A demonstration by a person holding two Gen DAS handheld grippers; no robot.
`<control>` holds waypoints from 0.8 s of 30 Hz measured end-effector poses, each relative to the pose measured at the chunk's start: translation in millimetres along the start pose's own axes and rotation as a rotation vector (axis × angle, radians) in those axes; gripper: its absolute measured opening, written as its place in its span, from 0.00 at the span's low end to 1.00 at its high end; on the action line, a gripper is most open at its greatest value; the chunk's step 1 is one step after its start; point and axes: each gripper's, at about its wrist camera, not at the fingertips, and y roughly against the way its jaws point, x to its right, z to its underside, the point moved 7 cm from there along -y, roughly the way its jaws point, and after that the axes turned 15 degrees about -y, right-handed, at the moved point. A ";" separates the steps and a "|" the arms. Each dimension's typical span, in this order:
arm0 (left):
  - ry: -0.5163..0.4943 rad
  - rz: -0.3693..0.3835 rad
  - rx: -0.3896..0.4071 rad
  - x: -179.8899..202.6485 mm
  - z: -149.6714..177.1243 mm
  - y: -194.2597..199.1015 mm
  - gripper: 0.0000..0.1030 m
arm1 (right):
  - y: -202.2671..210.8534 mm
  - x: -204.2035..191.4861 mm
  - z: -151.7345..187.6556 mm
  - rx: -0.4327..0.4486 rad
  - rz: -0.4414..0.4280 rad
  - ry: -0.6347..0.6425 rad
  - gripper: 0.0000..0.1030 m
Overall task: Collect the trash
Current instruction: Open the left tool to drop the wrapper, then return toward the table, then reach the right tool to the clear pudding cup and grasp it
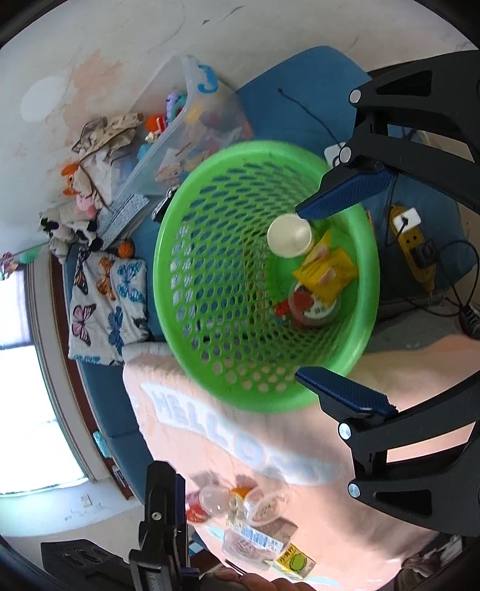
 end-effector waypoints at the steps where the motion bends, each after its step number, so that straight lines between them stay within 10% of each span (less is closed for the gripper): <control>1: 0.011 -0.007 0.006 -5.5 2.0 5.3 0.72 | 0.5 -5.6 0.9 0.001 -0.007 0.009 0.82; 24: 0.189 -0.198 0.089 -132.1 105.7 124.4 0.76 | -33.9 -196.0 49.4 -0.087 -0.234 0.232 0.87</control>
